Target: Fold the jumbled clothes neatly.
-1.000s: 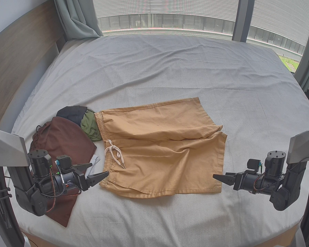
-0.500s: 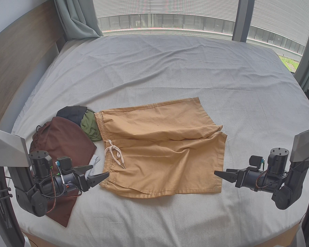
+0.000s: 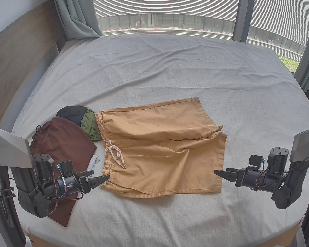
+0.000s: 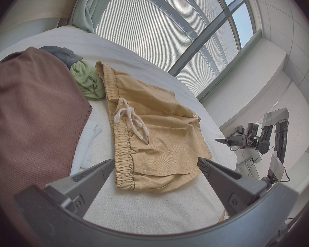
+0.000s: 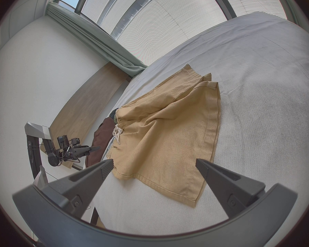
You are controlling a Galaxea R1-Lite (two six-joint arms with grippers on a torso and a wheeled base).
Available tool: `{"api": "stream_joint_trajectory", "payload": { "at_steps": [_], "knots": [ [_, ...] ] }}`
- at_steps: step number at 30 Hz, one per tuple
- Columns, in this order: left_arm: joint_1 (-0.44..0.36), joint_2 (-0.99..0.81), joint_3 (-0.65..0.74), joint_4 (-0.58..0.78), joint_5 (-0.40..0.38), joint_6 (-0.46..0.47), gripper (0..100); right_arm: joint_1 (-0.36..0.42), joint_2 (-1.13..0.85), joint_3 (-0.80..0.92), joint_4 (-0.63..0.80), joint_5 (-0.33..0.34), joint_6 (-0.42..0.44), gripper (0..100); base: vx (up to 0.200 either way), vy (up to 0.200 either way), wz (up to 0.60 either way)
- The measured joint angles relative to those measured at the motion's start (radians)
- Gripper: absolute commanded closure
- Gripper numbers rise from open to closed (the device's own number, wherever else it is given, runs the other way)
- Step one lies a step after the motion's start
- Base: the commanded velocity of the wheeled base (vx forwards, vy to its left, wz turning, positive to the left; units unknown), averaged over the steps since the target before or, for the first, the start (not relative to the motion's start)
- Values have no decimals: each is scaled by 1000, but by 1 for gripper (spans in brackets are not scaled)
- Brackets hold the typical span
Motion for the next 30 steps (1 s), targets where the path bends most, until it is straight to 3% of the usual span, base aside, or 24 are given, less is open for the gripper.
{"api": "stream_joint_trajectory", "payload": {
  "at_steps": [30],
  "knots": [
    [-21,193,-70,0,43,-1,0,-7,4,-8,0,0,0,0,0,0,0]
  ]
}}
